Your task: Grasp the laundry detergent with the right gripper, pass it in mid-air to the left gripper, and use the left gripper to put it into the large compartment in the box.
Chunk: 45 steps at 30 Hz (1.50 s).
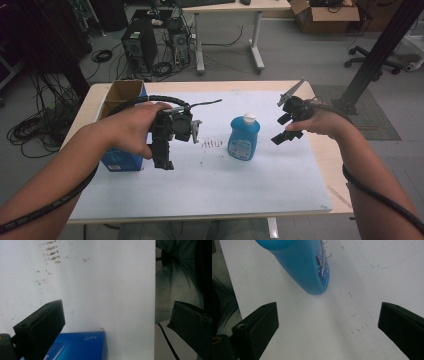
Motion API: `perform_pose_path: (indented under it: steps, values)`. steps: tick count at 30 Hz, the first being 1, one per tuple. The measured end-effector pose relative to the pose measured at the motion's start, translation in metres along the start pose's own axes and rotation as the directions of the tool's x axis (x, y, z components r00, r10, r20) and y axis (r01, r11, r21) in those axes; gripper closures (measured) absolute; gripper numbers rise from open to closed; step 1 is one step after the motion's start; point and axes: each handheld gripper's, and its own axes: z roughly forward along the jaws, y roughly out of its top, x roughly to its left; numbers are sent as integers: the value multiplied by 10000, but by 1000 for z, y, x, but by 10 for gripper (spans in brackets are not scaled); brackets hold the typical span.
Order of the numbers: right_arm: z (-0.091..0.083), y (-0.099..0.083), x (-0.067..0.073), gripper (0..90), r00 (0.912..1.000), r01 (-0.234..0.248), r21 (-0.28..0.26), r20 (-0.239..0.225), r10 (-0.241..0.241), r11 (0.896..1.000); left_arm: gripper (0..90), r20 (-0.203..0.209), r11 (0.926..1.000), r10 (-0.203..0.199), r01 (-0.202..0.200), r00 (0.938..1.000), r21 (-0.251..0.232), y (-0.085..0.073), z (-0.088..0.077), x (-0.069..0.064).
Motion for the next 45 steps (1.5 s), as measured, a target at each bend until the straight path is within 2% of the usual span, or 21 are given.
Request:
perform_pose_path:
  steps: [7,16,17,21,29,36,38,39,45]
  values:
    - [11,-4,8,31,9999,149,-648,-55,-153,9978,4,27,10000,-58,58,10000,-61,1,2,1]
    - [23,-10,18,31,9993,384,-1234,2,-387,9916,4,-1,10000,-4,4,10000,-52,2,0,0]
    - [26,-12,19,29,9992,402,-1479,-30,-411,9882,4,2,10000,-16,16,10000,-62,2,0,0]
    - [32,-15,20,28,9994,353,-1901,-5,-360,9811,4,-5,10000,-42,42,10000,-35,2,1,0]
    - [48,-20,21,27,9992,367,-2418,-41,-388,9696,4,2,10000,-48,48,10000,-18,2,1,0]
    - [57,-23,24,26,9992,366,-2655,-38,-390,9634,4,-8,10000,-47,46,10000,-69,2,1,0]
    - [62,-26,22,25,9995,301,-2888,171,-262,9569,4,13,10000,-21,21,10000,-4,2,2,1]
    - [62,-26,22,25,9995,301,-2888,171,-262,9569,4,13,10000,-21,21,10000,-4,2,2,1]
    - [72,-30,22,22,9997,213,-3467,169,-165,9377,4,12,10000,36,-36,10000,28,4,2,1]
